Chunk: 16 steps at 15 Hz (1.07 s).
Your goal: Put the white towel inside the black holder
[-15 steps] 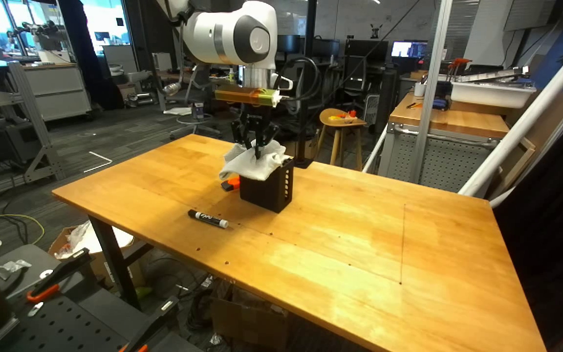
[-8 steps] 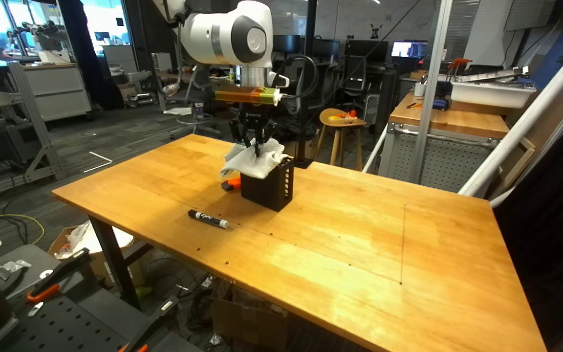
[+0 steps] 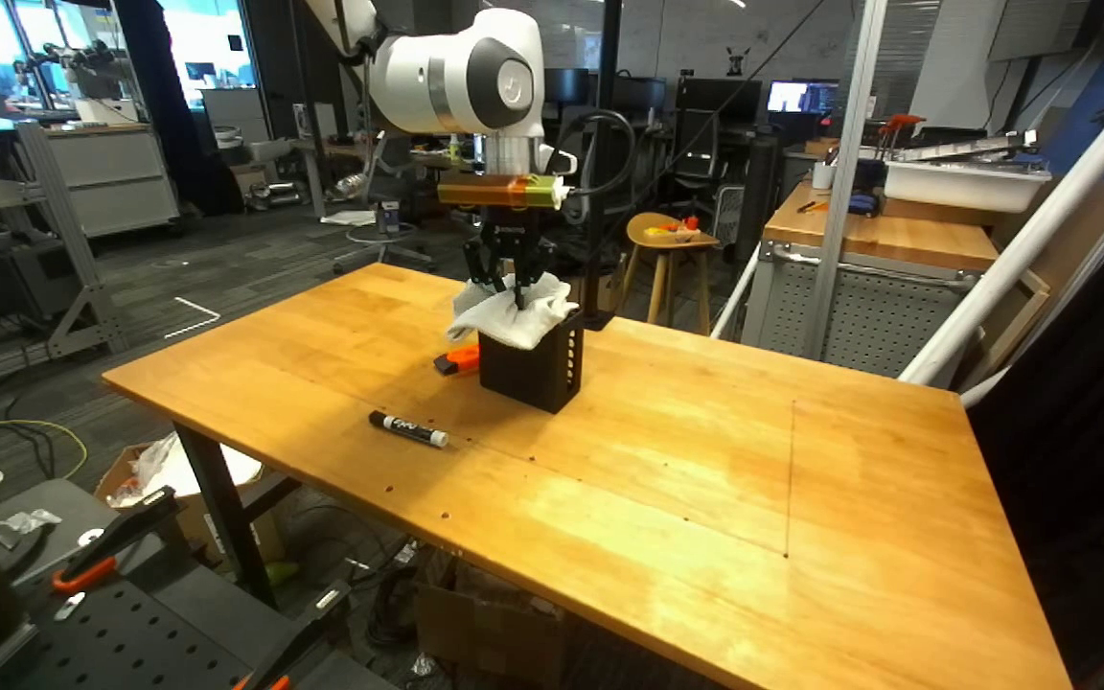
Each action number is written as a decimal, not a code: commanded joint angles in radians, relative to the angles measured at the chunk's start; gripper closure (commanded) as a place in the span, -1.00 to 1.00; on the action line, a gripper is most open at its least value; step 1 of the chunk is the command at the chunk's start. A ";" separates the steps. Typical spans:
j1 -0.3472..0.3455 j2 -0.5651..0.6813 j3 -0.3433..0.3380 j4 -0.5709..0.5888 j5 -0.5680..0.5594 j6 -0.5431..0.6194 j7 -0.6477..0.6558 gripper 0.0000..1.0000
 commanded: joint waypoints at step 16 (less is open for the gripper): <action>-0.006 0.052 0.014 0.025 -0.004 -0.027 -0.083 -0.45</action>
